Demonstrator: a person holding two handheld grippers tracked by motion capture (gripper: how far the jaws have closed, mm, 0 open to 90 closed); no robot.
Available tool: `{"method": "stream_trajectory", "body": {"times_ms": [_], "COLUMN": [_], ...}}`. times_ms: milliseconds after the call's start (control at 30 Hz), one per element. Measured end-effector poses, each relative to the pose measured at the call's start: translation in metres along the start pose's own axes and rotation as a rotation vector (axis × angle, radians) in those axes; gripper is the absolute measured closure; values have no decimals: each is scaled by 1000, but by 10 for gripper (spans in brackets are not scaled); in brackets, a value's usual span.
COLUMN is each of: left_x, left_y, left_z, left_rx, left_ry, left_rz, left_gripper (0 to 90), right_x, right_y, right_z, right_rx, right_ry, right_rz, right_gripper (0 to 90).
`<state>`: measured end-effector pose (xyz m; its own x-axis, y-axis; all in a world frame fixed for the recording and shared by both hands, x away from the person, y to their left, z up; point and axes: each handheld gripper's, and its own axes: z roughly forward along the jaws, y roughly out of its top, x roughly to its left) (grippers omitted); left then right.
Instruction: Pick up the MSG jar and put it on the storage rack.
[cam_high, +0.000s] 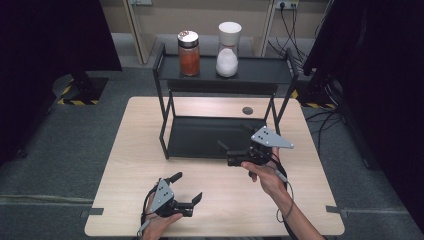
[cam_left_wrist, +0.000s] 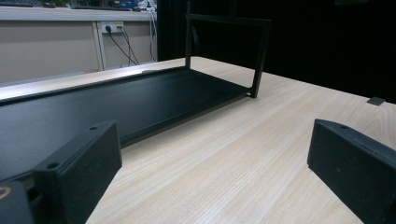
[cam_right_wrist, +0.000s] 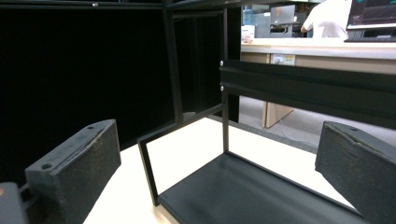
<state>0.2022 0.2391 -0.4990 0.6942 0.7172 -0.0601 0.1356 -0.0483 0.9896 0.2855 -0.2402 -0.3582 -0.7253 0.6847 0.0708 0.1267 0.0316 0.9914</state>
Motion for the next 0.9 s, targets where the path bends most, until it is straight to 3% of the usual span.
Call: {"method": "stream_trajectory", "body": {"times_ms": [900], "left_x": [1], "left_y": [0], "left_z": [-1], "left_rx": [-7], "left_ry": [10], "left_rz": [-2], "left_gripper": [24], "right_x": [9], "right_y": [-44], "right_z": [-13], "right_rx": [30], "right_ry": [13], "right_rz": [5], "right_gripper": [4]}}
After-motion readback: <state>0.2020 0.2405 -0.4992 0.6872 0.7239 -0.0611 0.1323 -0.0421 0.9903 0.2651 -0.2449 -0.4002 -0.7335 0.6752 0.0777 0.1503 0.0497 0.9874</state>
